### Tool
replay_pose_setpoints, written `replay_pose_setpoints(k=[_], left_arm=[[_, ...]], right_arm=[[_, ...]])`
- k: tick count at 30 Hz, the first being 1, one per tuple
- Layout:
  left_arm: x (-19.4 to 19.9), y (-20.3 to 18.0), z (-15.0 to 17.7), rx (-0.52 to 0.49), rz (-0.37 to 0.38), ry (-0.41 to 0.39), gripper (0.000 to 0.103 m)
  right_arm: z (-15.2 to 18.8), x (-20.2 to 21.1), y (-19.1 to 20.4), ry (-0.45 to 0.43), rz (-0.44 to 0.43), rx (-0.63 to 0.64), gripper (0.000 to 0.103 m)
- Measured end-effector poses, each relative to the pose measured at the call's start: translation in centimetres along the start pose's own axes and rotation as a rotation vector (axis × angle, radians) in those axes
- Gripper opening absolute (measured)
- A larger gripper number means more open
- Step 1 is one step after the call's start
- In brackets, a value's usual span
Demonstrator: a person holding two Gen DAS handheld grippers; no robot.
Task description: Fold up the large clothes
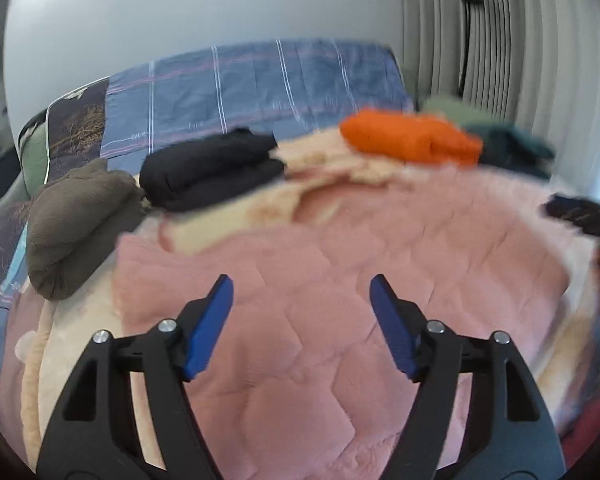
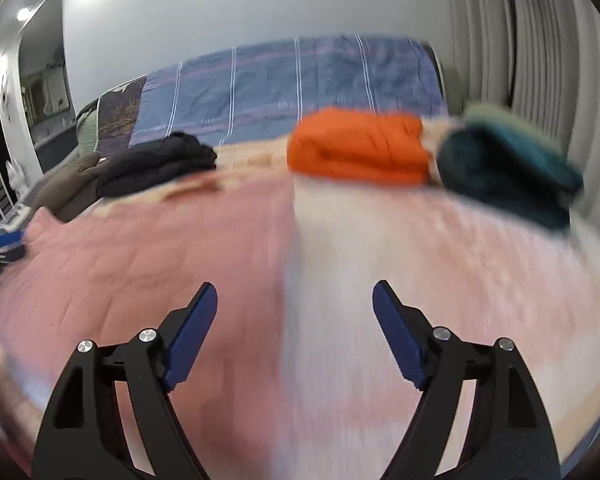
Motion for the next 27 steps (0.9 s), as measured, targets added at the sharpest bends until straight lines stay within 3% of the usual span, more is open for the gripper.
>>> replay_pose_setpoints(k=[2,3,9,11,12,13,16,22,25,27], left_arm=[[-2.8,-0.8,1.9,-0.027,-0.026,0.105,0.079],[-3.3,-0.9,2.4,-0.028,-0.031,0.115,0.08],[-3.4,-0.4,3.3,-0.026,-0.023,0.083,0.081],[-3.3,-0.3,3.3,-0.021,-0.013,0.079,0.081],[-3.4,-0.2,3.3,-0.017,-0.01,0.078,0.081],[-3.4,-0.1,3.3,-0.01,-0.008,0.076,0.081],[-3.0,0.2,3.6,-0.006,-0.012,0.074,0.081],[-2.9,0.2,3.7,0.001,-0.003,0.066,0.082],[-2.8,0.3,3.8,0.003,0.0,0.06,0.082],[-2.7,0.4,3.7,0.007,0.005,0.057,0.082]], right_arm=[[2.5,1.7,-1.0,0.019,-0.033,-0.037,0.08],[3.3,2.2,-1.2,0.023,-0.041,-0.039,0.08],[8.1,2.1,0.7,0.106,-0.187,-0.028,0.078],[8.2,1.0,2.1,0.11,-0.224,0.007,0.052],[7.9,0.3,2.2,0.115,-0.202,0.017,0.033],[7.4,0.2,2.2,0.111,-0.193,0.016,0.025],[5.7,1.3,1.1,0.068,-0.205,0.008,0.023],[9.0,-0.7,0.4,0.192,-0.11,0.092,0.021],[8.0,1.0,-1.1,0.162,-0.068,0.009,0.027],[5.9,2.9,-1.9,0.066,-0.025,-0.033,0.028]])
Point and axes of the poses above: each gripper's, at about its wrist camera, not at the fingertips, and x roughly against the way its jaws point, y to its left, z to its underside, the point moved 7 cm from there along -x, roughly the way its jaws point, and after that the axes turned 4 degrees about -x, right-handed, at the moved point
